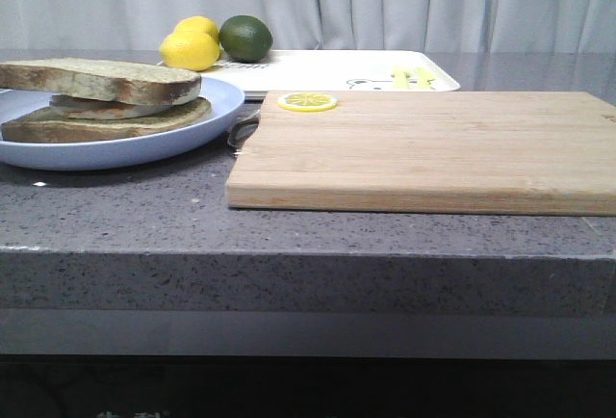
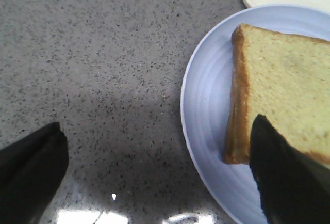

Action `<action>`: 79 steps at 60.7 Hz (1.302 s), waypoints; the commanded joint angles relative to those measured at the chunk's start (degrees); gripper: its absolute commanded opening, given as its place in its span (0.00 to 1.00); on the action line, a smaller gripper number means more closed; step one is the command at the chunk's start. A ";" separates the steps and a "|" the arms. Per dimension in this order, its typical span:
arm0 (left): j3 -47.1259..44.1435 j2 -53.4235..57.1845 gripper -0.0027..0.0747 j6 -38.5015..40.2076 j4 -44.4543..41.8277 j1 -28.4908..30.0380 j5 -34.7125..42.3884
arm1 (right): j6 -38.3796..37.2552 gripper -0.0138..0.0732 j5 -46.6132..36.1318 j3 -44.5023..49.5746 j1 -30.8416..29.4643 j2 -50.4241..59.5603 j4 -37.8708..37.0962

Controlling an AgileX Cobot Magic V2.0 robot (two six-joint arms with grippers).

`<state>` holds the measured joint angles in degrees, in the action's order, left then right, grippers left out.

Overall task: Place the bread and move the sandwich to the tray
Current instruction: 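Move the left gripper down to the rim of the blue plate, then grip the plate rim with the left gripper and lift the plate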

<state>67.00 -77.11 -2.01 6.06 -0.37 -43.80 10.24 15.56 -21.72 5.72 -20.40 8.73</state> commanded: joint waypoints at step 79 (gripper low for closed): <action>14.85 -21.43 0.54 -0.08 1.51 0.00 -8.57 | 0.09 0.03 -4.93 -1.47 -0.38 -0.24 -0.20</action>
<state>80.84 -100.75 -2.01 7.36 -0.37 -53.56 10.24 15.47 -21.72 5.72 -20.40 8.73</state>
